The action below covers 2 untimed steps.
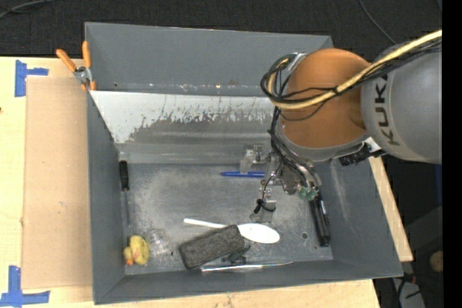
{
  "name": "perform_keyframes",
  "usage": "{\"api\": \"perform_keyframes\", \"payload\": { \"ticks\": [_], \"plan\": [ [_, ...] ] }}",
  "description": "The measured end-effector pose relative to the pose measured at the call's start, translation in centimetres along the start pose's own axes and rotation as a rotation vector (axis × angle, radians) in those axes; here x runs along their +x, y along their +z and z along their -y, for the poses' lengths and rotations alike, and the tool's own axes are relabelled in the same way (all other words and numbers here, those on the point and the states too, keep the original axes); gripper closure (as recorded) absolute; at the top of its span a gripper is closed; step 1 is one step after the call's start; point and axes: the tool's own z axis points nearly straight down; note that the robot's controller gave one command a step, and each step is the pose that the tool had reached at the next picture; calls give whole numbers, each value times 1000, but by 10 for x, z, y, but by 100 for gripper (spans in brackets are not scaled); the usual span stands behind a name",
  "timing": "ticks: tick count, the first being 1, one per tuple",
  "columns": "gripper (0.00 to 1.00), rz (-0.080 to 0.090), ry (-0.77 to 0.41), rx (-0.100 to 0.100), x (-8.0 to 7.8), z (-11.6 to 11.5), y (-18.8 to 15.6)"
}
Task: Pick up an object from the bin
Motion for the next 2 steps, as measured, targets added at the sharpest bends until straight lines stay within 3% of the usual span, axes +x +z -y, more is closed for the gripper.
{"api": "perform_keyframes", "payload": {
  "ticks": [1,2],
  "plan": [
    [0,6,2,0,-1,0,-2],
    [0,7,-89,0,30,-27,73]
  ]
}}
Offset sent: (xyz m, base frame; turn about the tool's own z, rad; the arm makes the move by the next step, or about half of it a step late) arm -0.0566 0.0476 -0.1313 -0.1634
